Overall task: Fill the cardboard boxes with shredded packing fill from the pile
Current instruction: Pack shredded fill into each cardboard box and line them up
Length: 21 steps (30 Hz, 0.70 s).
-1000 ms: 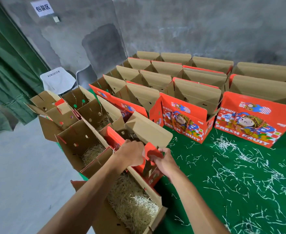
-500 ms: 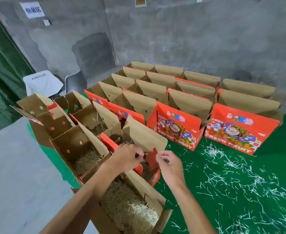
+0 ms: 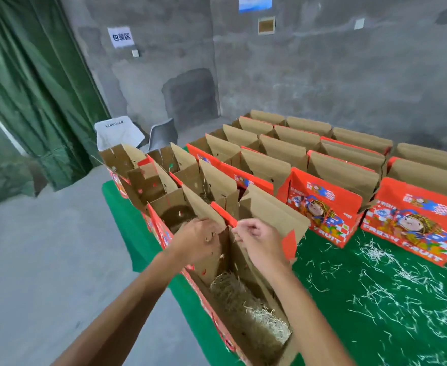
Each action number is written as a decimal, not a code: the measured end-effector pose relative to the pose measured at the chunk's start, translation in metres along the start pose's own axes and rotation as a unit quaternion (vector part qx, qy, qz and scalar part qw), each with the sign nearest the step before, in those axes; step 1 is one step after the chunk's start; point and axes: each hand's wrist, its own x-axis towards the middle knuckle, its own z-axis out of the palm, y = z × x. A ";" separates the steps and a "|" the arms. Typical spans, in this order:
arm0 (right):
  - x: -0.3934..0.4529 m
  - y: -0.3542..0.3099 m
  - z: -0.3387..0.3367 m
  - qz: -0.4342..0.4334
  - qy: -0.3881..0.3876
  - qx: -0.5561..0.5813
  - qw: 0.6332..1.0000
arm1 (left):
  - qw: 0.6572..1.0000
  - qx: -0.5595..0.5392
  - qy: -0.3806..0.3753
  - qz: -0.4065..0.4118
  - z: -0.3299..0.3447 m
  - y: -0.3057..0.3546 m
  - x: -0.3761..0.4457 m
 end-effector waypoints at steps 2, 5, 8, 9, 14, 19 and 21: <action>0.014 -0.010 0.024 -0.012 -0.014 -0.004 1.000 | 1.000 -0.007 0.019 0.000 -0.009 -0.026 0.008; 0.050 -0.026 0.060 -0.018 -0.031 -0.024 0.999 | 0.998 -0.020 0.054 -0.007 -0.024 -0.074 0.028; 0.102 -0.039 0.105 -0.025 -0.039 -0.050 0.998 | 0.994 -0.022 0.105 -0.014 -0.044 -0.142 0.064; 0.122 -0.043 0.123 -0.031 -0.038 -0.064 0.997 | 0.992 -0.021 0.120 -0.027 -0.050 -0.169 0.081; 0.238 -0.061 0.216 -0.039 -0.038 -0.115 0.992 | 0.983 -0.014 0.126 -0.134 -0.077 -0.319 0.185; 0.332 -0.074 0.292 -0.025 -0.043 -0.141 0.989 | 0.966 -0.046 0.069 -0.247 -0.089 -0.432 0.271; 0.361 -0.073 0.313 -0.020 -0.036 -0.157 0.987 | 0.956 -0.071 0.047 -0.281 -0.084 -0.463 0.297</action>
